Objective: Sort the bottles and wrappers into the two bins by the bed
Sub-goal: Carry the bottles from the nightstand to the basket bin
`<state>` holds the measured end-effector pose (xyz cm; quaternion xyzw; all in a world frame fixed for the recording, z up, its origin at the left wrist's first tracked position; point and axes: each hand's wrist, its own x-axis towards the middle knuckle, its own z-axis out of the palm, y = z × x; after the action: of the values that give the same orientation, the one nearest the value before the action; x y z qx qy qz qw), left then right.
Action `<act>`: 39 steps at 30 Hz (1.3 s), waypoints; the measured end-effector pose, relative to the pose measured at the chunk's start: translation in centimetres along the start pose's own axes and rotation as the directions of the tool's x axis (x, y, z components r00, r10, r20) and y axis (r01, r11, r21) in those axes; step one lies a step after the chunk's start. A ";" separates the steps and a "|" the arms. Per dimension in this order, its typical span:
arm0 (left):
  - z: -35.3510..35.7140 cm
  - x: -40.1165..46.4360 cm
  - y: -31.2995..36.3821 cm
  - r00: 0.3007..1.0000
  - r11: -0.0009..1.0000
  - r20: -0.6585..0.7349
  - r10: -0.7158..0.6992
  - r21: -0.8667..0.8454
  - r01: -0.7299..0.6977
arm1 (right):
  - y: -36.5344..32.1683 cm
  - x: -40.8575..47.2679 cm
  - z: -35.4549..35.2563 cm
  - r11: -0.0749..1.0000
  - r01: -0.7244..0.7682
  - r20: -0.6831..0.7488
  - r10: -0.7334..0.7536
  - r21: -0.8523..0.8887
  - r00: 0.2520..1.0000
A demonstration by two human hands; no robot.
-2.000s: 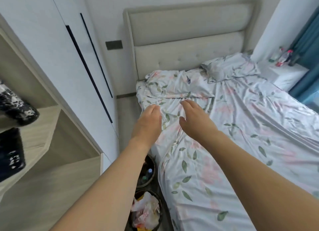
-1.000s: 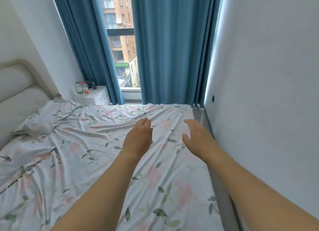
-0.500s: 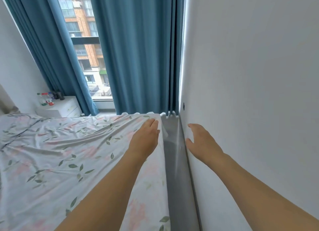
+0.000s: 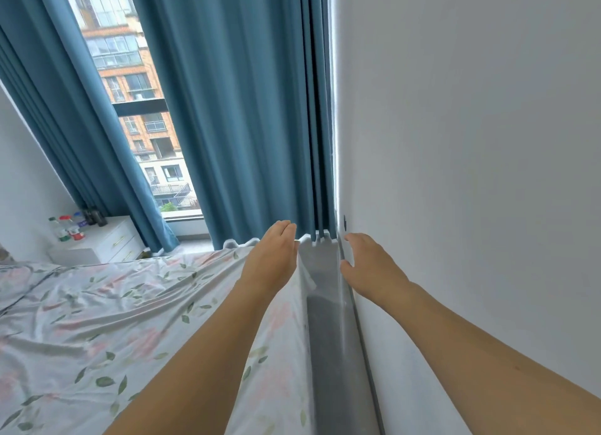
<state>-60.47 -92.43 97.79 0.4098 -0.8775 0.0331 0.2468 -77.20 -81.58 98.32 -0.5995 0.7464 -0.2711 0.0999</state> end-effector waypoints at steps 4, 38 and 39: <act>6.3 9.4 -3.6 0.999 1.000 0.047 -0.025 0.005 0.024 | 3.5 11.0 1.7 1.000 -0.009 0.015 0.009 -0.018 1.000; 29.7 72.4 -31.8 0.979 0.984 0.114 -0.169 0.083 0.160 | 13.8 86.0 6.3 1.000 0.011 0.019 -0.011 0.019 1.000; 29.9 73.9 -32.6 0.980 0.983 0.109 -0.168 0.090 0.159 | 13.9 87.9 6.4 1.000 0.016 0.015 -0.016 0.022 1.000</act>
<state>-88.73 -173.77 100.91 0.4913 -0.8517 0.0243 0.1807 -108.84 -164.91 101.19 -0.6065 0.7376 -0.2756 0.1100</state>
